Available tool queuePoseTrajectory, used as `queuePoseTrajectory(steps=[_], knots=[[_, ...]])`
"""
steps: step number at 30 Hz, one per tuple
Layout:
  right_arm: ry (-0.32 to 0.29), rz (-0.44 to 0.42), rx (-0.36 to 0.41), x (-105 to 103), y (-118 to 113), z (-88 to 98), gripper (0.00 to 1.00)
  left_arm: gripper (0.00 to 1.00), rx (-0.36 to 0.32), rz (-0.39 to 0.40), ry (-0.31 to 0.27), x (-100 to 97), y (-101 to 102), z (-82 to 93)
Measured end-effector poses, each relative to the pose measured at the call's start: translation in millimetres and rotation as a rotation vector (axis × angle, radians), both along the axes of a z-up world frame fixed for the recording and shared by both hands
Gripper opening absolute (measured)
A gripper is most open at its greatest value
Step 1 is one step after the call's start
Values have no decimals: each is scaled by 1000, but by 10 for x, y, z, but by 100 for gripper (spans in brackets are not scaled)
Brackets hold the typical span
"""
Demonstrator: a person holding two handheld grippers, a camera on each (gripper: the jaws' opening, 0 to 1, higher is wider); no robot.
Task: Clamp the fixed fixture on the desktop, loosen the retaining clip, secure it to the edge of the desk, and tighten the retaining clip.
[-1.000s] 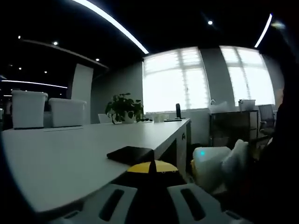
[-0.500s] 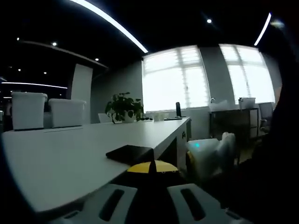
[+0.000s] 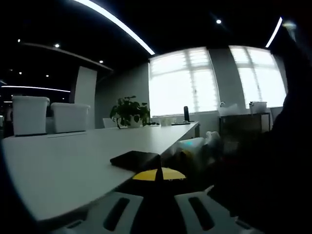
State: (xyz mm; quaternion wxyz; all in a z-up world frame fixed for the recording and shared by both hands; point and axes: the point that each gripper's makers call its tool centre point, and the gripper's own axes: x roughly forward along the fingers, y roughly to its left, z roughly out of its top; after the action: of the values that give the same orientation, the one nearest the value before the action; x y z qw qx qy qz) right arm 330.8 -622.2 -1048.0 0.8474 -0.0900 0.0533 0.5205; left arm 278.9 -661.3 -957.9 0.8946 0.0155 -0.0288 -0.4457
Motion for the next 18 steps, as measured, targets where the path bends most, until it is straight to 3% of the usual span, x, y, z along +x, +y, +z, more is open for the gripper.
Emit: queuePoseTrajectory(steps=[13,18], knots=[[15,43,26,38,-9,-22,26,1,0,-7,-1,11,5,-9],[7,-110,21,61,-101,-25,28,1,-4,-8,5,24,10,-13]])
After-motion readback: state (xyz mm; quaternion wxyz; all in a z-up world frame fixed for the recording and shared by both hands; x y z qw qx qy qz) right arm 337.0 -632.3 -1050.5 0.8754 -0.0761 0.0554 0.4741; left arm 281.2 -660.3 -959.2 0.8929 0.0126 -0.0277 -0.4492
